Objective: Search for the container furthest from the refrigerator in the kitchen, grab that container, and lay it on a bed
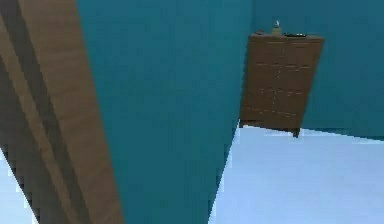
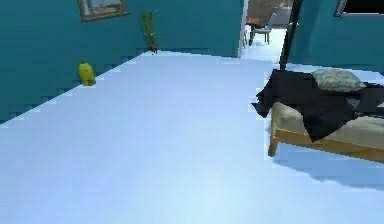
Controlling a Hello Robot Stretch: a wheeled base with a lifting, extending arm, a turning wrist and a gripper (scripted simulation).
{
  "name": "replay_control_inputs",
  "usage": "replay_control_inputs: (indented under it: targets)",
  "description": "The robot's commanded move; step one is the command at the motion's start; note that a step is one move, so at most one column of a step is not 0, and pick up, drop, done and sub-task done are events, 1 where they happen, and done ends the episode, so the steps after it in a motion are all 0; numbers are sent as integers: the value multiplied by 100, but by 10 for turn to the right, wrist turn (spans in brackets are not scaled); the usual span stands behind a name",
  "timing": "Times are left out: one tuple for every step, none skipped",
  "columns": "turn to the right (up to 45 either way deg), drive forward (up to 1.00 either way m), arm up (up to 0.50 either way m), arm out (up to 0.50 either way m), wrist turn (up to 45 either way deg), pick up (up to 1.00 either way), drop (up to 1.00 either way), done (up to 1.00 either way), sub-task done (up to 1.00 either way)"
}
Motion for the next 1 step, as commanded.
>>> replay_control_inputs:
  targets:
    - [450,0,0,0,0,0,0,0,0]
